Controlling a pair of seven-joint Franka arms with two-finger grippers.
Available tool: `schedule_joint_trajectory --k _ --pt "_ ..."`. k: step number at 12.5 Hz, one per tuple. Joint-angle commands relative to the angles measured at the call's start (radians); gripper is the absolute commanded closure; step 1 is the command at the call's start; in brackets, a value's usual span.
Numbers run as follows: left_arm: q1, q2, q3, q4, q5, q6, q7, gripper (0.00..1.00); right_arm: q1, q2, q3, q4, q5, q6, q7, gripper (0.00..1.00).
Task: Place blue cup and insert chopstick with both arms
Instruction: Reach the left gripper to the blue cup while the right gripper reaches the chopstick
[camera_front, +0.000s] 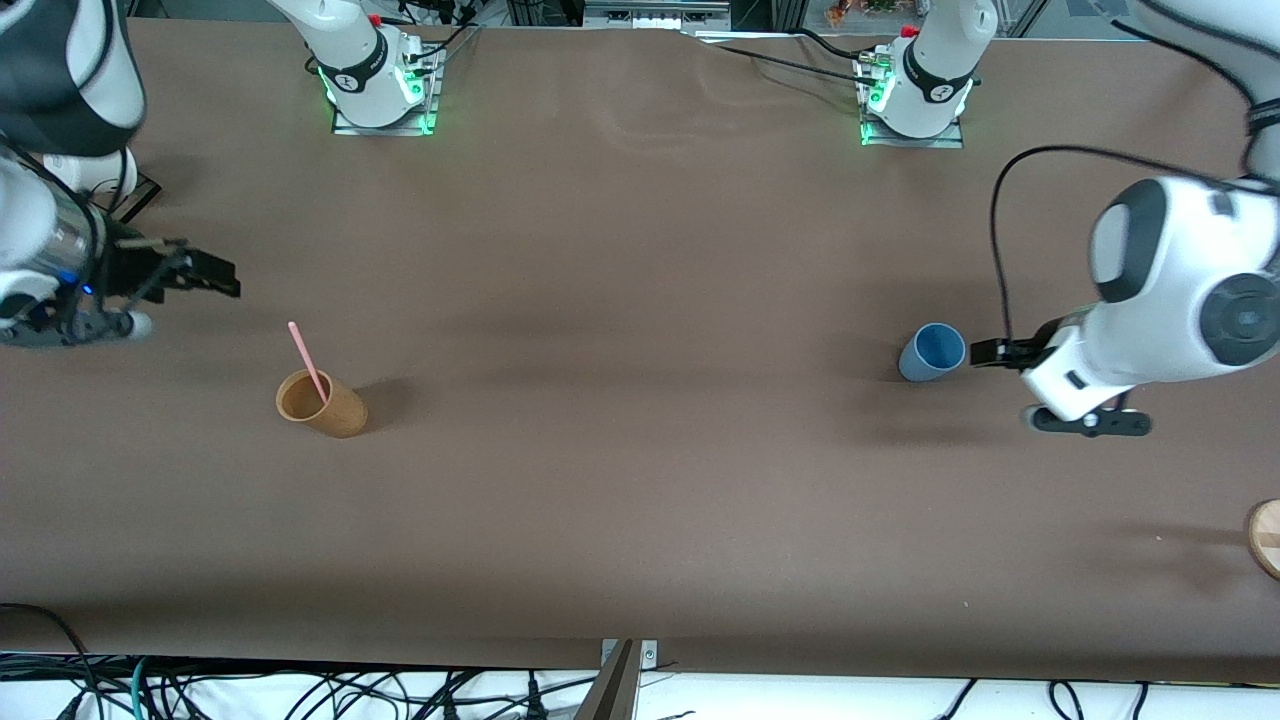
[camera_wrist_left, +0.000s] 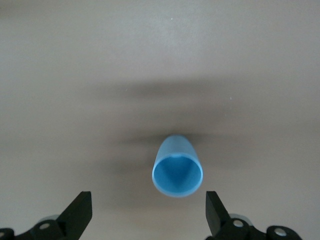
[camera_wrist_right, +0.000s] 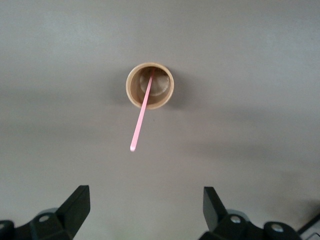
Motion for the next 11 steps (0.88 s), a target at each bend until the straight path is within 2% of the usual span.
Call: schedule_joint_trajectory --k 1,4,5,8,11 --pt "0.003 -0.071 0.004 -0.199 0.027 0.161 0.038 0.0 0.047 0.087 0.0 0.014 -0.002 0.071 0.114 0.0" --pt "0.018 -0.101 0.013 -0.33 0.027 0.307 0.1 0.0 0.096 0.177 0.0 0.014 0.003 0.126 0.225 0.01" --pt "0.018 -0.12 0.014 -0.382 0.025 0.358 0.101 0.0 0.095 0.2 0.0 0.012 0.001 0.132 0.224 0.1" --pt "0.018 -0.144 0.02 -0.5 0.025 0.49 0.101 0.0 0.082 0.245 -0.004 -0.005 -0.005 0.129 0.207 0.18" --pt "0.018 -0.149 0.024 -0.586 0.025 0.605 0.103 0.0 0.081 0.268 -0.007 -0.037 -0.003 0.131 0.205 0.43"
